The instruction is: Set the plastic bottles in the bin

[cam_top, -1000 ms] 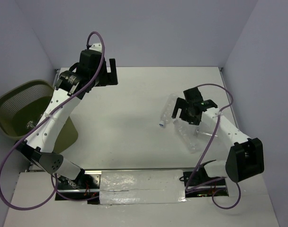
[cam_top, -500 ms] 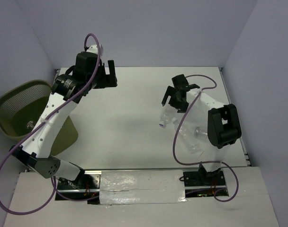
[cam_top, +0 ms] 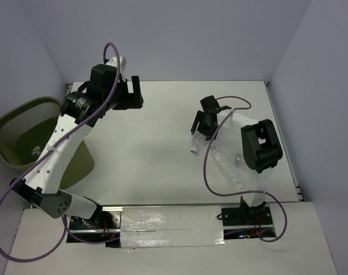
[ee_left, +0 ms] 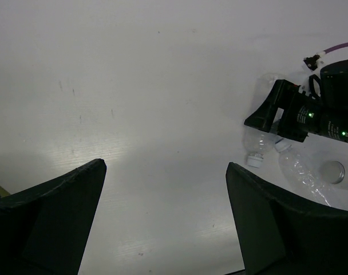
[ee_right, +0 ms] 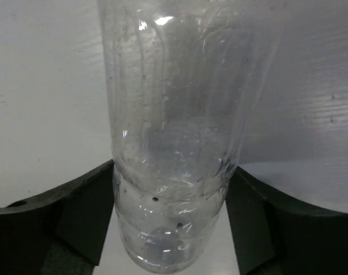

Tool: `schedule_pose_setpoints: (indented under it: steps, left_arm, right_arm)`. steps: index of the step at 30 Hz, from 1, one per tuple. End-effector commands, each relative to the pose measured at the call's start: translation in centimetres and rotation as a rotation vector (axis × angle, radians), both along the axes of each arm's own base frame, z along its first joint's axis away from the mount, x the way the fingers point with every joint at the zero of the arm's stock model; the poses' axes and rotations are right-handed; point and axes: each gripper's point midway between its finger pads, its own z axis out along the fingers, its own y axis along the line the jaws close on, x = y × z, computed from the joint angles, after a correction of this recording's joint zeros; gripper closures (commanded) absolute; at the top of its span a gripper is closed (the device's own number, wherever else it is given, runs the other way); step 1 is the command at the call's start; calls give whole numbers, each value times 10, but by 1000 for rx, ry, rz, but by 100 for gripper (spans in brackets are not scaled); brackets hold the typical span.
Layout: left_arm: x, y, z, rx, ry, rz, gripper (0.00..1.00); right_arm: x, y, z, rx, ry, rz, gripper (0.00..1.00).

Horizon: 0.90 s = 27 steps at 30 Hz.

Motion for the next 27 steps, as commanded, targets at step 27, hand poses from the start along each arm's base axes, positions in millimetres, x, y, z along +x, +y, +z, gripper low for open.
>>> schedule_pose_setpoints:
  steps: [27]
  left_arm:
    - [27, -113, -2, -444, 150, -244, 1]
  right_arm:
    - [-81, 145, 213, 459, -523, 721, 39]
